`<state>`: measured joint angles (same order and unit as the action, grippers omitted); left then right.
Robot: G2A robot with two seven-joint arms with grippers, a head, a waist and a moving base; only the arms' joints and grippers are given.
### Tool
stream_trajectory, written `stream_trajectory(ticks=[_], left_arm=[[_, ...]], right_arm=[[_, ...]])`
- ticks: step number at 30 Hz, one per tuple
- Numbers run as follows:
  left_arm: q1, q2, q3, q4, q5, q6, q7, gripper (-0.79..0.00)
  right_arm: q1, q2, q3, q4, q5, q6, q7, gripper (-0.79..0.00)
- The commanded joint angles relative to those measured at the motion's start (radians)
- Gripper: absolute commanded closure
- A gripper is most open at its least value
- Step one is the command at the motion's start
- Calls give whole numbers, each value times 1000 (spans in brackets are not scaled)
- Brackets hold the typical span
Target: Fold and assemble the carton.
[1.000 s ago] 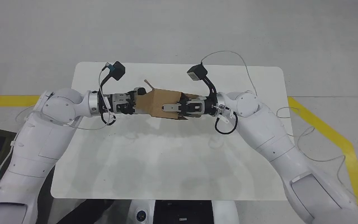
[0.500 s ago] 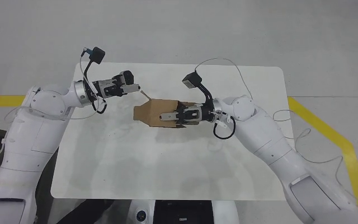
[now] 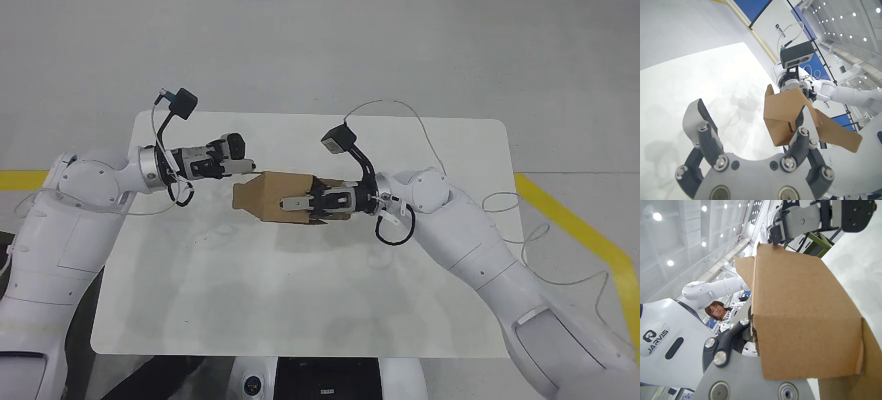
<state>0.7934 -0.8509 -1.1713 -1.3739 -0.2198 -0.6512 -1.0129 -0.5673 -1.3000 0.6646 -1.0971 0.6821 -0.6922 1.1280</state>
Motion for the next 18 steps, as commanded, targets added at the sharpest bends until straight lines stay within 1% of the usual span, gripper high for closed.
stream_trajectory(ticks=[1, 10, 18], left_arm=[[2, 1, -2, -6, -3, -1, -7, -785], [20, 2, 1, -37, 2, -11, -30, -785], [23, 2, 6, -40, 8, -12, -33, -785]], right_arm=[[0, 1, 3, 2, -1, -8, -8, 0], [3, -4, -7, -6, -1, -21, -21, 0], [11, -11, -22, -1, 1, -22, -22, 0]])
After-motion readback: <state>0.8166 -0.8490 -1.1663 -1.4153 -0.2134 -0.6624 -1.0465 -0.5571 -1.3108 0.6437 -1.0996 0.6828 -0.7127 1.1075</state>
